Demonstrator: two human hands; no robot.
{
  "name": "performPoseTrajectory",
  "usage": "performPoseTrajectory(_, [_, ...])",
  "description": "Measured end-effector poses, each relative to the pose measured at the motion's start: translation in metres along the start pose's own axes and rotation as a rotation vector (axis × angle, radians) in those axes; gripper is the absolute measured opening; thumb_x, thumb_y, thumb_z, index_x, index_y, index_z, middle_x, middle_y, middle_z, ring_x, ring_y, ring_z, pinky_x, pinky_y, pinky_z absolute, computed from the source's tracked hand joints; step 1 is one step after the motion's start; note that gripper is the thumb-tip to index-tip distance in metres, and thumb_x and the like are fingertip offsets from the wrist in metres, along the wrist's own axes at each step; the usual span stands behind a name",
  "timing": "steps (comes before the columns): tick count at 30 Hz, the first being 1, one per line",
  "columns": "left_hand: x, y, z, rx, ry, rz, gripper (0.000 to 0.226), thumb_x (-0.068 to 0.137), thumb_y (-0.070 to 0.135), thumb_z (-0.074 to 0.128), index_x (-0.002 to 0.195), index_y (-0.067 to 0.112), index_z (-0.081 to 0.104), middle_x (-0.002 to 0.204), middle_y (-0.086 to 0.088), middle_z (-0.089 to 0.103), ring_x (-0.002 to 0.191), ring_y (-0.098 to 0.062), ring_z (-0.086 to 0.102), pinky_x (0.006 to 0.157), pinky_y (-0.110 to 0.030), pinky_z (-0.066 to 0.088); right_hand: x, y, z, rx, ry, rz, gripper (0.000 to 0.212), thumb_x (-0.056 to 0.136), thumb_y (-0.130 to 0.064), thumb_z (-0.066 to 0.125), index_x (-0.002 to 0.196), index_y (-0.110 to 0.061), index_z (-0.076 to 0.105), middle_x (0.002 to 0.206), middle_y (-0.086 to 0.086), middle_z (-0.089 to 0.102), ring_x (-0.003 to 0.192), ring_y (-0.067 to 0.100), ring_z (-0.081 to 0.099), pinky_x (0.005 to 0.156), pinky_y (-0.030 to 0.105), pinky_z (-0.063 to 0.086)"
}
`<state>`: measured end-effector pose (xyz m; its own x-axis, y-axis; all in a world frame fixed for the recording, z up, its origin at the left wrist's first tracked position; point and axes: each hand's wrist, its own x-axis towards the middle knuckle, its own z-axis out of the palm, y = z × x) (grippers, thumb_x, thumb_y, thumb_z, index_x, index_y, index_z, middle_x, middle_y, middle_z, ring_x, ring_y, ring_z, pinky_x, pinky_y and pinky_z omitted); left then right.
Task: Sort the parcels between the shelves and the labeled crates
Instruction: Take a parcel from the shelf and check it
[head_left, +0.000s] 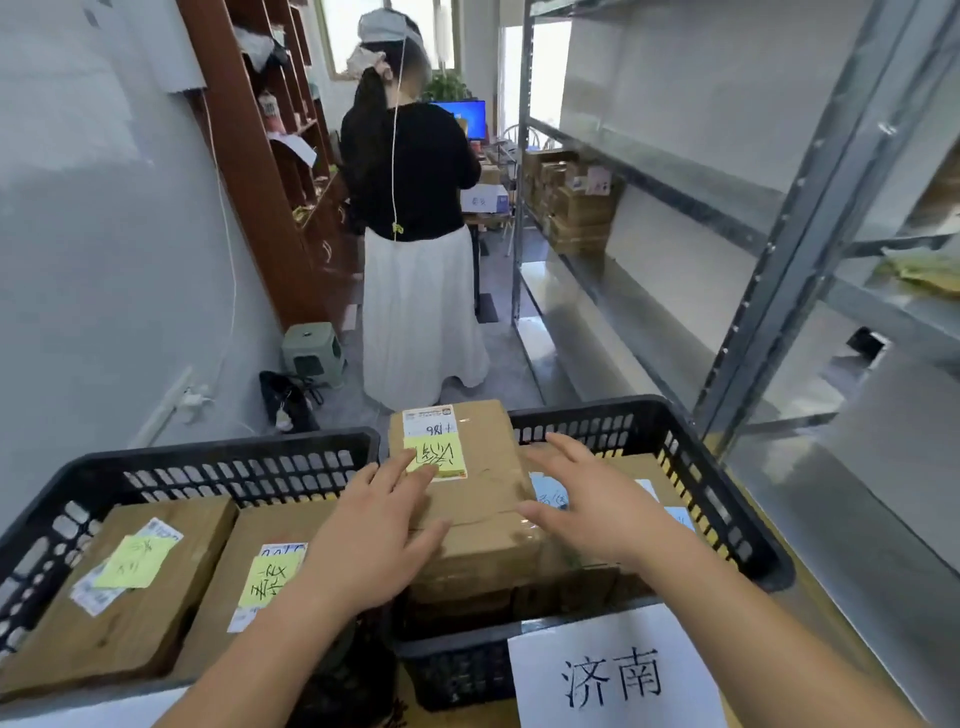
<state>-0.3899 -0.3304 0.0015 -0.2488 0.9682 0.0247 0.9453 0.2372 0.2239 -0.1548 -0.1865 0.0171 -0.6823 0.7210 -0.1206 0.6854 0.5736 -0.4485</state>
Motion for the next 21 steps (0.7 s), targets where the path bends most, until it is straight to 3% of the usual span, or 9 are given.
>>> performPoseTrajectory(4, [-0.005, 0.001, -0.014, 0.039, 0.009, 0.135, 0.083, 0.083, 0.078, 0.015, 0.156, 0.039, 0.026, 0.166, 0.005, 0.018, 0.151, -0.032, 0.010, 0.125, -0.044, 0.012, -0.039, -0.012, -0.001, -0.052, 0.079, 0.096, 0.072, 0.094, -0.065, 0.056, 0.157, -0.049, 0.025, 0.170, -0.013, 0.011, 0.151, 0.020, 0.030, 0.119, 0.044, 0.035])
performPoseTrajectory(7, [-0.009, 0.010, -0.018, 0.067, -0.017, 0.241, 0.075, 0.091, 0.075, 0.021, 0.157, 0.041, 0.018, 0.167, 0.006, 0.012, 0.153, -0.030, 0.003, 0.126, -0.045, 0.008, -0.073, -0.016, 0.002, -0.088, 0.129, 0.178, 0.076, 0.094, -0.067, 0.054, 0.158, -0.049, 0.018, 0.170, -0.013, 0.014, 0.153, 0.021, 0.025, 0.120, 0.047, 0.034])
performPoseTrajectory(11, [-0.015, 0.034, -0.014, 0.051, -0.027, 0.391, 0.072, 0.091, 0.074, 0.031, 0.156, 0.043, 0.018, 0.167, 0.008, 0.014, 0.153, -0.029, 0.004, 0.125, -0.049, 0.015, -0.134, -0.017, 0.009, -0.106, 0.210, 0.324, 0.075, 0.094, -0.067, 0.053, 0.159, -0.043, 0.023, 0.169, -0.014, 0.015, 0.152, 0.020, 0.025, 0.118, 0.043, 0.036])
performPoseTrajectory(14, [-0.023, 0.072, -0.007, 0.011, -0.054, 0.506, 0.070, 0.093, 0.069, 0.042, 0.155, 0.043, 0.021, 0.166, 0.008, 0.014, 0.152, -0.027, 0.003, 0.123, -0.047, 0.017, -0.187, -0.013, 0.014, -0.108, 0.243, 0.439, 0.076, 0.094, -0.066, 0.054, 0.159, -0.042, 0.023, 0.170, -0.010, 0.014, 0.154, 0.021, 0.022, 0.118, 0.047, 0.035])
performPoseTrajectory(21, [-0.059, 0.196, 0.022, 0.007, -0.108, 0.863, 0.072, 0.092, 0.072, 0.041, 0.155, 0.042, 0.023, 0.166, 0.007, 0.017, 0.153, -0.027, 0.005, 0.122, -0.044, 0.020, -0.331, 0.009, 0.016, -0.069, 0.344, 0.756, 0.076, 0.095, -0.063, 0.056, 0.160, -0.042, 0.023, 0.171, -0.008, 0.011, 0.155, 0.023, 0.018, 0.122, 0.046, 0.029])
